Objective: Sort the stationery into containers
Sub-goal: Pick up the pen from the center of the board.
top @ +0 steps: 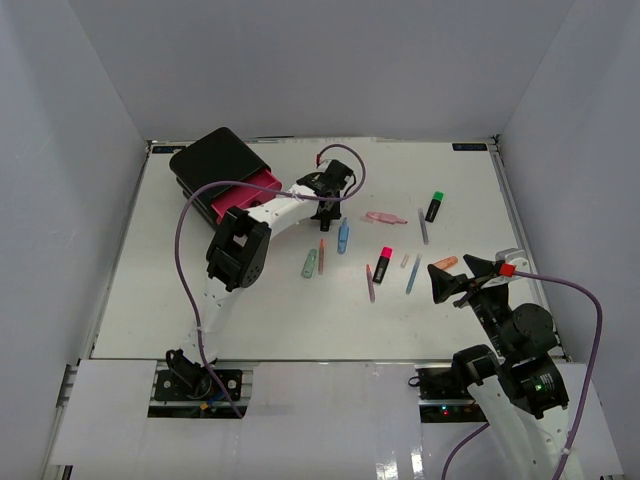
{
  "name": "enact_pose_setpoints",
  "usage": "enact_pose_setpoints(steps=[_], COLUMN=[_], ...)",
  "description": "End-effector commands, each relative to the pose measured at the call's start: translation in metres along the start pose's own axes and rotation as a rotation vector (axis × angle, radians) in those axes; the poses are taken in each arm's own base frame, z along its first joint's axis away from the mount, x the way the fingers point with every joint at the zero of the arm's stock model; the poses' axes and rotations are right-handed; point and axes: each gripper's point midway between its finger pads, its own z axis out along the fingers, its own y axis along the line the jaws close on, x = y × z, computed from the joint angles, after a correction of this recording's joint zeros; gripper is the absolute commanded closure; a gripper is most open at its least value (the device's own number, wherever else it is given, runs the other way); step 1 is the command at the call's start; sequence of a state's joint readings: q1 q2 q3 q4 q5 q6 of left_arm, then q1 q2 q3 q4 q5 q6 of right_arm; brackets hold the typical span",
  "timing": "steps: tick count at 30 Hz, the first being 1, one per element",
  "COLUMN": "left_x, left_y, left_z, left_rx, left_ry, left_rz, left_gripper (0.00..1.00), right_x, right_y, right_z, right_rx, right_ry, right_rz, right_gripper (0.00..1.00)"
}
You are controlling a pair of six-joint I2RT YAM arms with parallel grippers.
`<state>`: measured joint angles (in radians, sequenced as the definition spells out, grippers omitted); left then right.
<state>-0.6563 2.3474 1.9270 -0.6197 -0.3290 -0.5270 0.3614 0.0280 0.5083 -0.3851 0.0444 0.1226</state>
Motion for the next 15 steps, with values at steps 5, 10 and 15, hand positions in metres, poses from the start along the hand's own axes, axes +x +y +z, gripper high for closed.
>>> enact_pose_setpoints(steps=[5, 10, 15], left_x=[-0.037, -0.07, -0.106], left_y=[-0.025, -0.034, -0.021], left_z=[-0.029, -0.072, -0.152], left_rx=[0.115, 0.2, 0.254], left_ry=[-0.093, -0.178, -0.293], left_rz=[0.069, 0.122, 0.215], left_gripper=[0.73, 0.79, 0.76], right_x=[-0.011, -0.01, -0.011], right_y=[0.004, 0.005, 0.004], right_z=[0.003, 0.003, 0.002], right_rx=[-0.021, -0.027, -0.024], right_ry=[-0.042, -0.039, -0.043], right_rz=[-0.013, -0.015, -0.015], right_gripper=[0.1, 0.1, 0.1])
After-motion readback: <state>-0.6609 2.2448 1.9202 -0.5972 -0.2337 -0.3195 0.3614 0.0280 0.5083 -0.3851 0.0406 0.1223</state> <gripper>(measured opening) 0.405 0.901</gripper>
